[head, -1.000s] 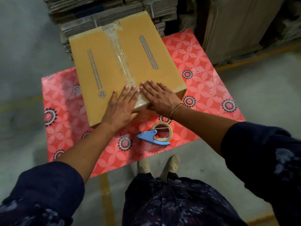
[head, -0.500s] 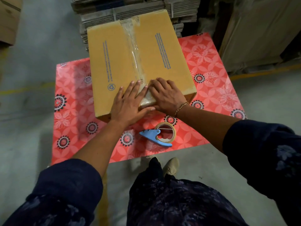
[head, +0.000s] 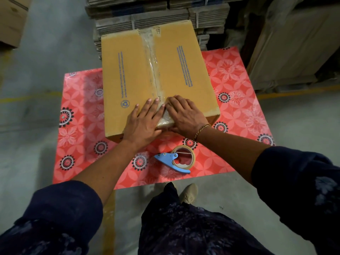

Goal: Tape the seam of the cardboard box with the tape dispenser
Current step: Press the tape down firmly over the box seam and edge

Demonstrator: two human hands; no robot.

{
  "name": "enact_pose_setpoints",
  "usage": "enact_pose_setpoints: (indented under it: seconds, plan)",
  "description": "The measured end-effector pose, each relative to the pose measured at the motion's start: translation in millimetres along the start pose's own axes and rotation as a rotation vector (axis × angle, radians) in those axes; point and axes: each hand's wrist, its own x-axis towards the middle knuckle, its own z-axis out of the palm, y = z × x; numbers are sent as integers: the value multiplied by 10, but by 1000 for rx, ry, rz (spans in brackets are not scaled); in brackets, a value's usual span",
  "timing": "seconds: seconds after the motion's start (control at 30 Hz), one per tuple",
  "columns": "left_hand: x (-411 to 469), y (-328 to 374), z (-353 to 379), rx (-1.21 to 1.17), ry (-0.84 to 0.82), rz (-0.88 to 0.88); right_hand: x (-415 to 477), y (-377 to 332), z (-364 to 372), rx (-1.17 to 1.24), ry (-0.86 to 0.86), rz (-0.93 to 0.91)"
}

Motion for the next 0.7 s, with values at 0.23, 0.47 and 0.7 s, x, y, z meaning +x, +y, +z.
enact_pose_setpoints:
  seconds: [0.23, 0.47, 0.7]
  plan:
    - [1, 16, -29, -57, -25, 4, -48, 52, -68, 56, 28, -1]
    - [-44, 68, -28, -161, 33, -25, -46, 35, -19, 62, -40, -36]
    - [-5, 9, -63, -115, 27, -4, -8, 65, -99, -16, -82, -70]
